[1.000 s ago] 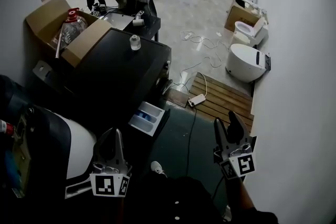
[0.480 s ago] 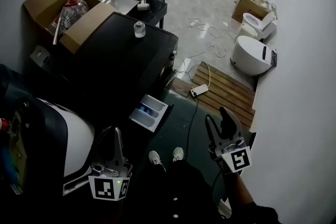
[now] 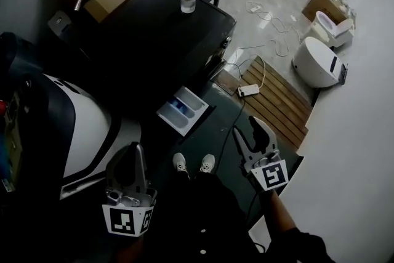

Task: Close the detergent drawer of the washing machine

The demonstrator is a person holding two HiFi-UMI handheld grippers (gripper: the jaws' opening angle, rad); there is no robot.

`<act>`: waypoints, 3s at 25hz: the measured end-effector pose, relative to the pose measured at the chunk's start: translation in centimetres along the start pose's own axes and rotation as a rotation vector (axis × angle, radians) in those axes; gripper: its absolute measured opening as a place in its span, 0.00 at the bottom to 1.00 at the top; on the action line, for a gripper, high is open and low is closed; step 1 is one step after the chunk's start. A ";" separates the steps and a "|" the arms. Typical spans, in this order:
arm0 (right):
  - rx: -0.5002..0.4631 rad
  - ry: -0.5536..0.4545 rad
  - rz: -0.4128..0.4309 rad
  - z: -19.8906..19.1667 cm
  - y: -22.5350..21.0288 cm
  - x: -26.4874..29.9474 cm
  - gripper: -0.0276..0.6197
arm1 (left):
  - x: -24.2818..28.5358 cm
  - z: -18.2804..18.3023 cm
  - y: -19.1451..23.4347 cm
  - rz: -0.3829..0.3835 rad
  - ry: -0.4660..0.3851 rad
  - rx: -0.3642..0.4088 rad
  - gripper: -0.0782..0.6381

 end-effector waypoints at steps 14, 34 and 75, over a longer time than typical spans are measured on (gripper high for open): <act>-0.041 0.193 0.224 -12.9 1.8 4.2 0.37 | -1.4 -5.5 -3.8 0.045 0.156 -0.014 0.13; -0.103 0.306 0.286 -21.7 3.8 6.3 0.37 | -3.0 -13.4 -5.9 0.049 0.313 -0.111 0.13; -0.126 0.330 0.266 -21.8 6.4 13.9 0.39 | -4.2 -14.1 -2.0 0.140 0.324 -0.169 0.13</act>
Point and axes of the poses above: the fingertips, and each gripper's own axes: x forward along the fingers, y to its left, z out of its top, the point moved 3 cm from there along -x, backward along the fingers, and after that the axes turned 7 degrees about x, right-handed, at the moved point
